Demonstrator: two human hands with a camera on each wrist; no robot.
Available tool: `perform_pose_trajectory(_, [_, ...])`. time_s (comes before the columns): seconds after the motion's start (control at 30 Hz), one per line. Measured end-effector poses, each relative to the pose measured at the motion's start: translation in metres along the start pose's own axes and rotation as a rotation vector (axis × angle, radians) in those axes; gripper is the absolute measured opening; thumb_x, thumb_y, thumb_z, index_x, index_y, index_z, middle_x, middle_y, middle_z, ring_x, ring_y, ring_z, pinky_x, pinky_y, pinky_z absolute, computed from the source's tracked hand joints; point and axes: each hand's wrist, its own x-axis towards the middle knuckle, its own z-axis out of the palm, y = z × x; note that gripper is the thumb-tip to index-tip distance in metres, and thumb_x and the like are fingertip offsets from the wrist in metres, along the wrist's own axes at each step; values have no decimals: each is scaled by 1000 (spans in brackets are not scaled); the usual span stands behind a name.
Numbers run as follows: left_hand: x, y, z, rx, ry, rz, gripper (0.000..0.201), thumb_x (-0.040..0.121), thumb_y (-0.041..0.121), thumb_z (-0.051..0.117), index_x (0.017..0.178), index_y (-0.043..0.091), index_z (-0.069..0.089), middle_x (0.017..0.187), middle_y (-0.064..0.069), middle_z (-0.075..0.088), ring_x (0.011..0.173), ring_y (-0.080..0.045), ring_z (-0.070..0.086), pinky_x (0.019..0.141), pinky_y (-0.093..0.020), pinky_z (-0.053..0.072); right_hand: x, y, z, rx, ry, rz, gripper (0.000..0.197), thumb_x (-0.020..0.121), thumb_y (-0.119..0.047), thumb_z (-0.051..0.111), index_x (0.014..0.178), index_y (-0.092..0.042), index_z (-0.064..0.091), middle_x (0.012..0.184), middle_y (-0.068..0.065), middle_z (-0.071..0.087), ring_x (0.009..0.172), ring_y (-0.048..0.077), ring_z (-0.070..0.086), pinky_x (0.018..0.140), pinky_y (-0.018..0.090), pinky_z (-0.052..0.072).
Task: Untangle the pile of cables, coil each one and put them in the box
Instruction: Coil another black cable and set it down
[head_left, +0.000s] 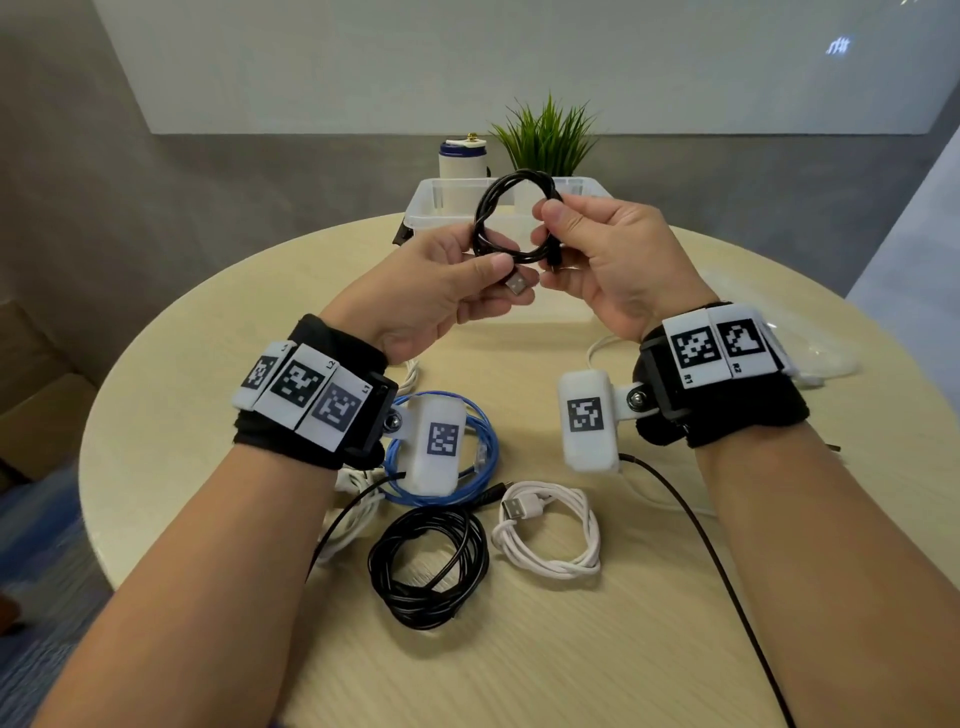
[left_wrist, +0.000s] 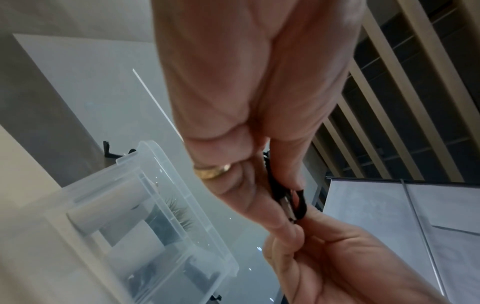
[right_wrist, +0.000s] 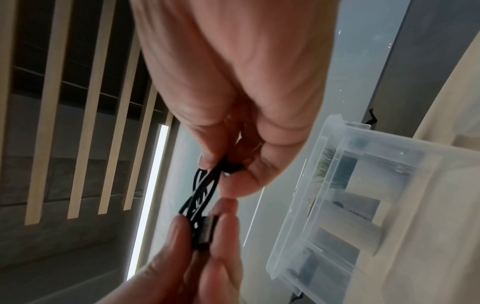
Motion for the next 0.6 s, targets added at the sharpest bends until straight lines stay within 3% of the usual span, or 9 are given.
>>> perform_pose_trajectory(0.13, [-3,3,0,-101,-55,-63,16,97,6,42,102,12,56,90,-9,73,89,-20,71,76,-23,57,0,2,2,-24,22,-23,11,93,-9,57,88,-9,67,72,5,56,61,16,53,55,25,53])
perform_pose_trajectory(0.23, [-4,5,0,-86,-47,-86,20,99,13,41,109,10,59,94,-10,72,91,-19,71,75,-23,57,0,3,3,-38,22,-20,9,92,-9,58,90,-10,67,67,2,60,59,14,55,56,27,55])
perform_pose_trajectory(0.33, [-2,4,0,-58,-8,-103,19,99,11,41,103,9,60,88,-8,73,86,-20,72,69,-22,57,1,5,0,-48,-14,6,8,91,-9,60,91,-9,68,60,-3,64,60,16,57,64,32,59])
perform_pose_trajectory(0.4, [-2,4,-1,-24,13,-118,16,98,10,44,95,11,59,81,-3,72,81,-18,72,67,-22,57,2,5,-3,-90,-26,20,6,90,-10,63,91,-10,69,65,0,63,63,18,56,68,32,58])
perform_pose_trajectory(0.6, [-2,3,-2,-5,38,-158,7,96,9,48,95,16,46,78,-9,72,74,-19,72,63,-22,55,2,6,-5,-164,-36,31,5,90,-10,63,91,-9,68,69,5,63,52,14,60,50,24,51])
